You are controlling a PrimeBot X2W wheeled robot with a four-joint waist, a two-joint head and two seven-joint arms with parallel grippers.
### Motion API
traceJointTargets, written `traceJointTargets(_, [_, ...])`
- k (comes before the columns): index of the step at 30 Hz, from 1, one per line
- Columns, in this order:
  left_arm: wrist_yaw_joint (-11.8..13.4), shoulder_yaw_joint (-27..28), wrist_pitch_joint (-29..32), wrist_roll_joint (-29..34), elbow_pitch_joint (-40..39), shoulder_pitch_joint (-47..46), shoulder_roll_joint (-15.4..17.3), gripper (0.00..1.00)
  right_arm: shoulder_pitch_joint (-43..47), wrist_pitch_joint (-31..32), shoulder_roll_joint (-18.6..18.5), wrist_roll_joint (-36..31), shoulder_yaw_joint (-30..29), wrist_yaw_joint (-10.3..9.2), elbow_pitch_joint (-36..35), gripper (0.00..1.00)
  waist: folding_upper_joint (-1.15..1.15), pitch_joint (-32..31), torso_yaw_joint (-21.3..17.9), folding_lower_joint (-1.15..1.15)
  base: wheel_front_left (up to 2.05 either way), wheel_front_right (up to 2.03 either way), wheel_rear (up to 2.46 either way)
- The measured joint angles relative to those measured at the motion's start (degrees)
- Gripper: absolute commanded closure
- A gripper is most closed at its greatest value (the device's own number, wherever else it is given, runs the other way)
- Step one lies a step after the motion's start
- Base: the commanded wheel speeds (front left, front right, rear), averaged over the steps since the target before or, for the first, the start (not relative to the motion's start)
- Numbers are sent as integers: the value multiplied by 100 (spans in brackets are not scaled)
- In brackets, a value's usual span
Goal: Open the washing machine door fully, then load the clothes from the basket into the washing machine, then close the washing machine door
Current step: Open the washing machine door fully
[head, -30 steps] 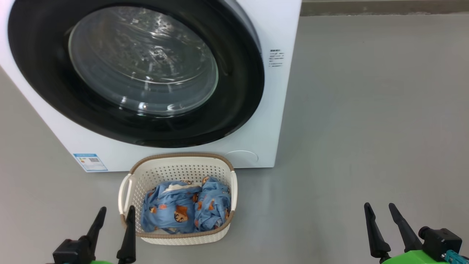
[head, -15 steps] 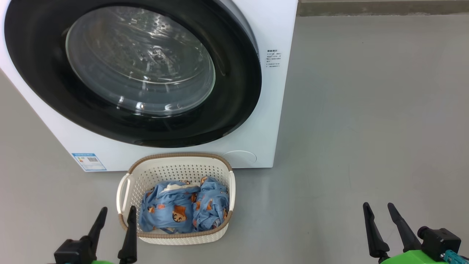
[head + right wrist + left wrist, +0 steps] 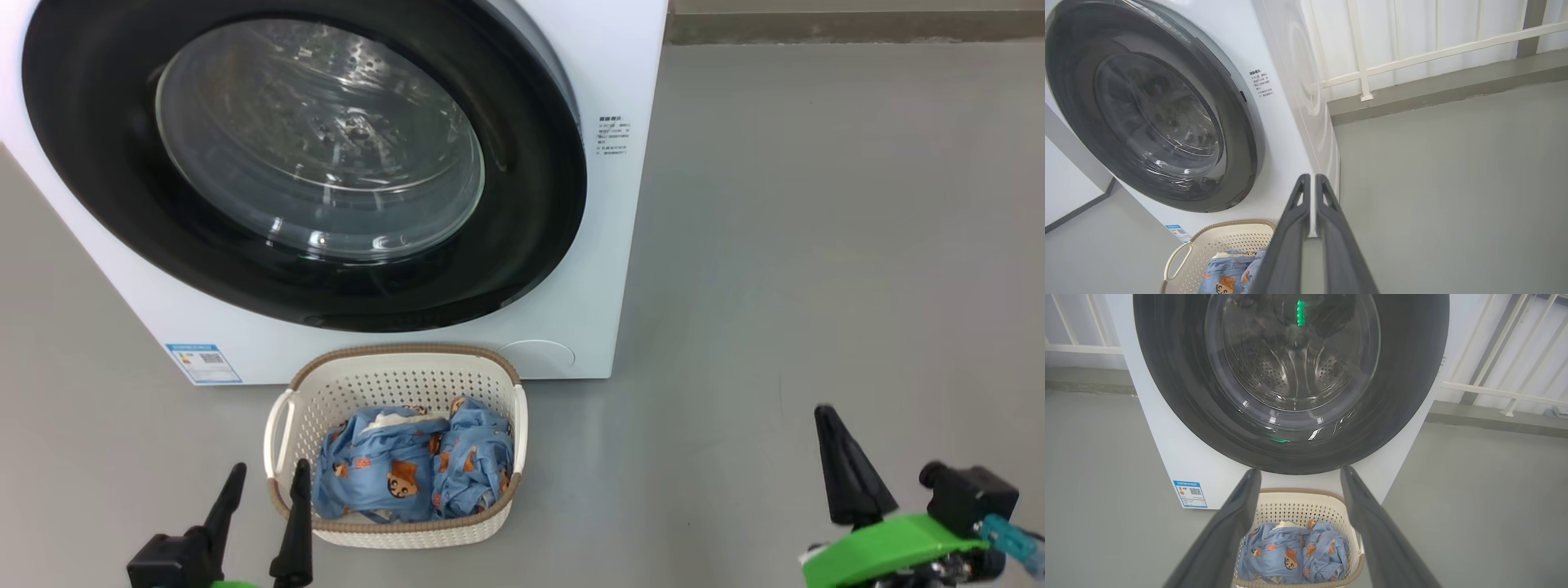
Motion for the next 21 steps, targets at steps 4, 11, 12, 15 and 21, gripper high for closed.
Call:
traceJointTargets(4, [0, -14, 0, 0, 2, 0, -1, 0, -319, 0, 9, 321, 76, 0, -38, 100, 0, 29, 9, 0, 0, 0, 0])
traceJointTargets(11, [0, -56, 0, -2, 0, -6, 7, 0, -1149, -1, 13, 954, 178, 0, -57, 100, 0, 154, -27, 0, 0, 0, 0])
traceJointTargets(12, [0, -67, 0, -3, -2, -8, 7, 0, -1285, -1, 13, 1070, 205, 0, -57, 100, 0, 186, -32, 0, 0, 0, 0])
traceJointTargets(15, [0, -101, 0, -37, -10, -31, 15, 0, -1701, -2, 12, 1366, 235, 0, -49, 100, 0, 291, -44, 0, 0, 0, 0])
traceJointTargets(21, [0, -175, 0, -66, -41, -250, 85, 0, -2559, -40, -19, 1968, 316, 0, -78, 100, 0, 564, -49, 0, 0, 0, 0])
